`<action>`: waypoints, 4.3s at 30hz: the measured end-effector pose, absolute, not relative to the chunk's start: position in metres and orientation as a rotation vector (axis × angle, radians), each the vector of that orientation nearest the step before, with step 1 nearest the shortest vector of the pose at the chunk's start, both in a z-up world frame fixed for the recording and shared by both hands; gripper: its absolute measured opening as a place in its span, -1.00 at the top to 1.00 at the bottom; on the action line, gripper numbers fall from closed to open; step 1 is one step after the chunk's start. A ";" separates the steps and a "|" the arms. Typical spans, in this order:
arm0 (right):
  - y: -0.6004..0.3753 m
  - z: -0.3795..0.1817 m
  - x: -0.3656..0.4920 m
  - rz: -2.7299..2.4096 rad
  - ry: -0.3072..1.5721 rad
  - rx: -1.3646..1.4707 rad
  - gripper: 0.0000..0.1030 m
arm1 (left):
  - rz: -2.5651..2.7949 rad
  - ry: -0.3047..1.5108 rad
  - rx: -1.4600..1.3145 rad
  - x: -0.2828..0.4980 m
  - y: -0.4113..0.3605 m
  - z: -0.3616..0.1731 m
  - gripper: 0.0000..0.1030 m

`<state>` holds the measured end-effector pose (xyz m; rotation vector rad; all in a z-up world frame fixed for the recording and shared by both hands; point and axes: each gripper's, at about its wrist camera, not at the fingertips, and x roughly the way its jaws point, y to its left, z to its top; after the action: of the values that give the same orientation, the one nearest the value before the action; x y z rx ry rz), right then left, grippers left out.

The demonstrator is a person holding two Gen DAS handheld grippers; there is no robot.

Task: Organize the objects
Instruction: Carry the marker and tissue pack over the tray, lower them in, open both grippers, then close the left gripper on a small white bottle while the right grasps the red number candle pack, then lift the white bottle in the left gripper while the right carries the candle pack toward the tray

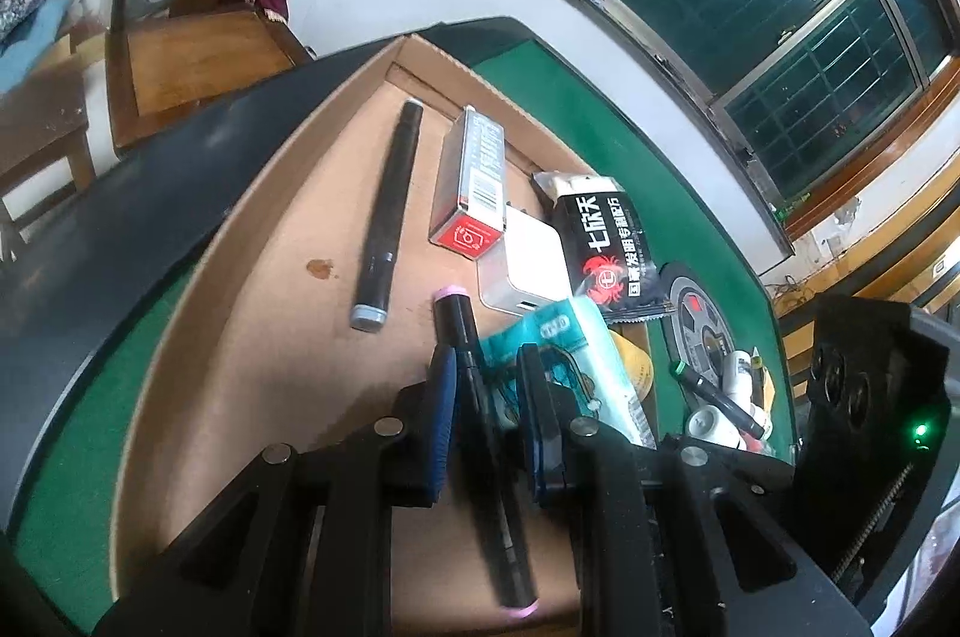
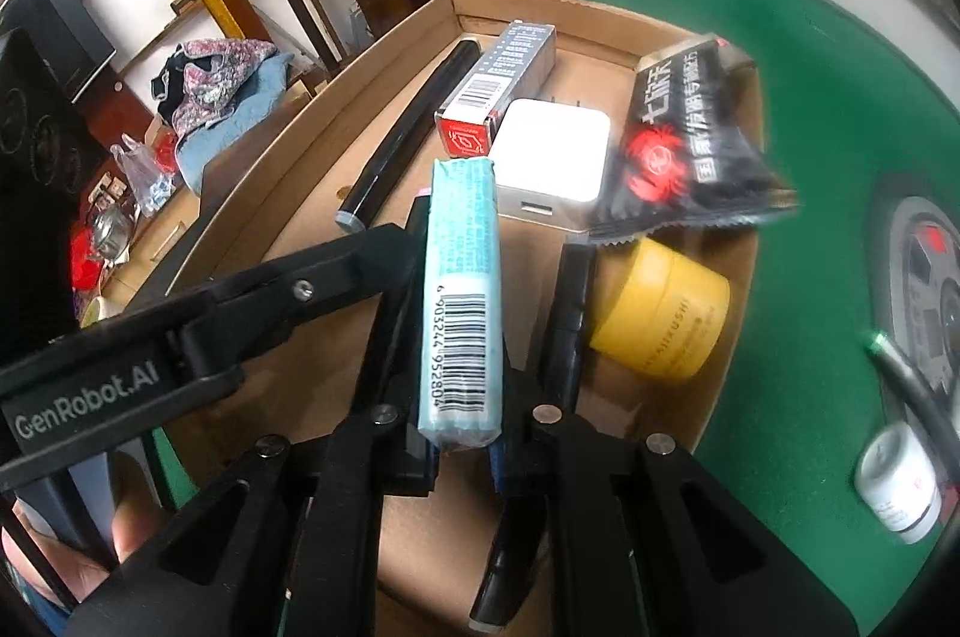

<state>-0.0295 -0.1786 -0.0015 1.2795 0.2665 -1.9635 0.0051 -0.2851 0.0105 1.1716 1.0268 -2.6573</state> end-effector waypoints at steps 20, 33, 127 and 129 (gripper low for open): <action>-0.091 0.039 -0.014 -1.988 0.082 1.208 0.25 | -2.734 0.902 1.191 0.011 -0.236 0.036 0.66; 0.049 0.033 -0.016 -2.075 -0.136 1.216 0.21 | -2.940 0.600 1.366 -0.024 -0.127 0.053 0.65; 0.099 0.027 -0.025 -2.168 0.147 1.174 0.52 | -2.956 0.058 1.271 -0.004 -0.014 0.046 0.43; 0.095 0.026 -0.024 -2.169 0.147 1.173 0.52 | -2.960 0.072 1.242 0.000 -0.019 0.051 0.43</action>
<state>-0.0236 0.0948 0.0263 1.1735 0.1467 -2.1692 -0.0001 -0.0193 0.0514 1.2416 0.0719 -2.9604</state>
